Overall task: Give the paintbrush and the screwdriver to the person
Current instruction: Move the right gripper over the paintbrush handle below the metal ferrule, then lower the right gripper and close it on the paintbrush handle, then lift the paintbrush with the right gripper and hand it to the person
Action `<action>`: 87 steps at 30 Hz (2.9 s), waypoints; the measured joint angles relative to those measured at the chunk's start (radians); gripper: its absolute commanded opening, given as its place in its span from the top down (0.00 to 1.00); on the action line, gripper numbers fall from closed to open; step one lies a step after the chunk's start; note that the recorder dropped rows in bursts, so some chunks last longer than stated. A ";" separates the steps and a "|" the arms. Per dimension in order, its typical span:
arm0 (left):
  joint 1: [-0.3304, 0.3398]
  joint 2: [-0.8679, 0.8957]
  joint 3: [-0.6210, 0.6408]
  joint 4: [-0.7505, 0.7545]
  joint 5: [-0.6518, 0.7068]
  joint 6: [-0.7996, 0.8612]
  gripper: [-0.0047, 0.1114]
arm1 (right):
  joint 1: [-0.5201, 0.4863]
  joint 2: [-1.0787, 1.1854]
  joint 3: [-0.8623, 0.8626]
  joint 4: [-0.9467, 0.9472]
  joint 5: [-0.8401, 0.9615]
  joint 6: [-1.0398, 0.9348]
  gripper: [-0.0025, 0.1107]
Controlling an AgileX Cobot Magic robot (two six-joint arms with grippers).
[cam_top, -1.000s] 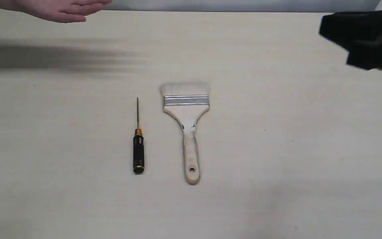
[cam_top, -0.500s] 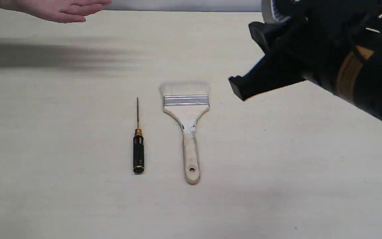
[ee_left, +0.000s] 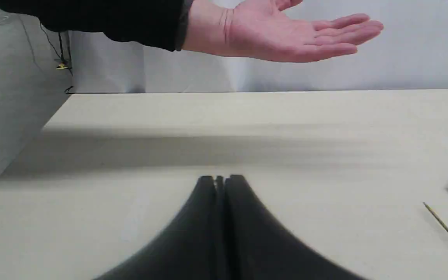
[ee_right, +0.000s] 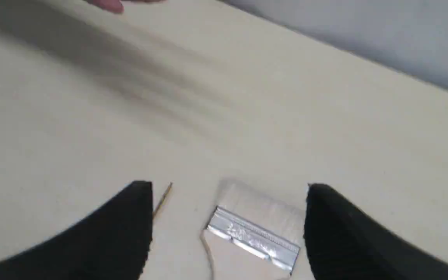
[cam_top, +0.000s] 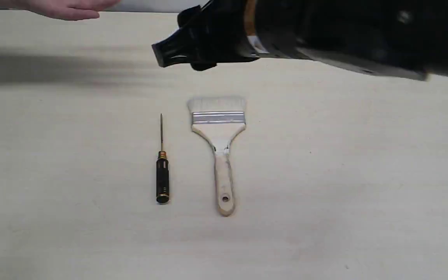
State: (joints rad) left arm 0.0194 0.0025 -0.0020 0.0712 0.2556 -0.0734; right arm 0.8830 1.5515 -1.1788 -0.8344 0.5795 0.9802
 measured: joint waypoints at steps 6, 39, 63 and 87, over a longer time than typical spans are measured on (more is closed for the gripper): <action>0.000 0.000 0.000 0.000 0.000 0.000 0.96 | 0.000 0.205 -0.197 0.238 0.210 -0.190 0.50; 0.000 0.000 0.000 0.000 0.000 0.000 0.96 | -0.148 0.650 -0.328 0.599 0.254 -0.409 0.44; 0.000 0.000 0.000 0.000 0.000 0.000 0.96 | -0.156 0.670 -0.343 0.699 0.248 -0.360 0.49; 0.000 0.000 0.000 0.000 0.000 0.000 0.96 | -0.151 0.635 -0.328 0.686 0.243 -0.445 0.94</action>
State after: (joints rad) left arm 0.0194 0.0025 -0.0020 0.0712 0.2556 -0.0734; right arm 0.7316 2.1869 -1.5067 -0.1484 0.8223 0.5349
